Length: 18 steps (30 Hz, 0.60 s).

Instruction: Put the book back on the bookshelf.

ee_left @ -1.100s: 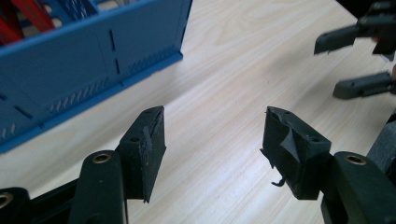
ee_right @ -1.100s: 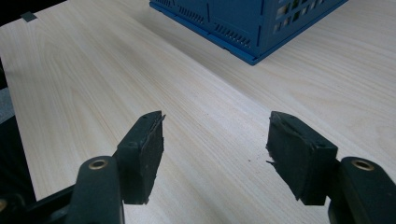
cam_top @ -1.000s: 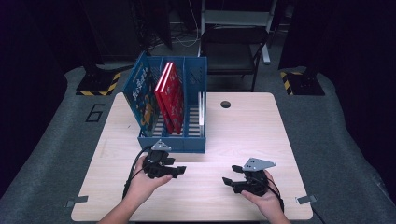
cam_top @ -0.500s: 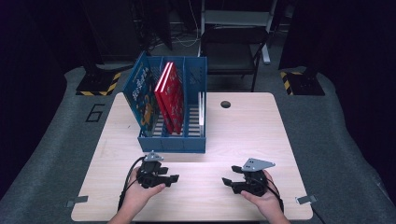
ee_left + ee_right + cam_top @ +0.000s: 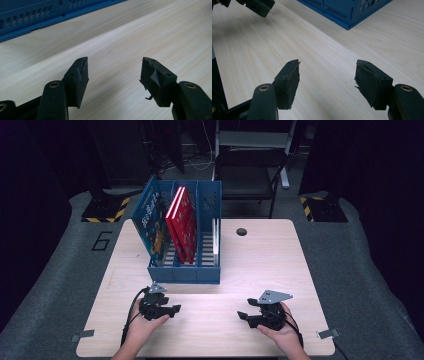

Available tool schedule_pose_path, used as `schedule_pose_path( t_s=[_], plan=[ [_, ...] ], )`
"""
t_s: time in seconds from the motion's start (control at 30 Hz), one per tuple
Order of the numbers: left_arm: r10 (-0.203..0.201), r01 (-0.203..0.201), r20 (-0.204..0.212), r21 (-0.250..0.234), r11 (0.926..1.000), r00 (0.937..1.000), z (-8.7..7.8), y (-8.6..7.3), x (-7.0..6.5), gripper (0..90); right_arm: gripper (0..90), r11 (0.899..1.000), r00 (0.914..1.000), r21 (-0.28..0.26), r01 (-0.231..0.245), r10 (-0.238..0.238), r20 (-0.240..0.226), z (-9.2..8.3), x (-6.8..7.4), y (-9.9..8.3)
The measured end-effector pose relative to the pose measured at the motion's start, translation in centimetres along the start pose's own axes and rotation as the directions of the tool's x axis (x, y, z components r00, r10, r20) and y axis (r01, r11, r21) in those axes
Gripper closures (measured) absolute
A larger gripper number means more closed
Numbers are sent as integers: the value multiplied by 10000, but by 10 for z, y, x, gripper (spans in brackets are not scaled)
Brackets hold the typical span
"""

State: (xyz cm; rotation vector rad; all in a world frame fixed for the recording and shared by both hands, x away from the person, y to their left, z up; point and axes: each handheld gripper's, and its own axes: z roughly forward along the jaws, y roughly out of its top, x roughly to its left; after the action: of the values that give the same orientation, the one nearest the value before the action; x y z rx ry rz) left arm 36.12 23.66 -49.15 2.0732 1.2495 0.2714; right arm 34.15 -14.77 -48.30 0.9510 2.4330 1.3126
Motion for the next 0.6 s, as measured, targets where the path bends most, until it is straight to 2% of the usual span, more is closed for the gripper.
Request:
schedule_pose_path(
  t_s=[0.1, 0.2, 0.6],
  plan=[
    [-320, 320, -106, -38, 9995, 9994, -1, -2, 7, 391, 356, 9999, 9999, 130, 107, -107, -5, 2, 0, -1],
    [-424, 423, -197, -60, 9991, 9989, -1, -4, 14, 391, 356, 9997, 10000, 224, 28, -29, 48, 4, 1, -2],
    [-418, 412, -375, -187, 9990, 9984, 1, -6, 25, 384, 356, 9993, 10000, 358, 58, -61, 79, 8, 1, -4]
  ],
)
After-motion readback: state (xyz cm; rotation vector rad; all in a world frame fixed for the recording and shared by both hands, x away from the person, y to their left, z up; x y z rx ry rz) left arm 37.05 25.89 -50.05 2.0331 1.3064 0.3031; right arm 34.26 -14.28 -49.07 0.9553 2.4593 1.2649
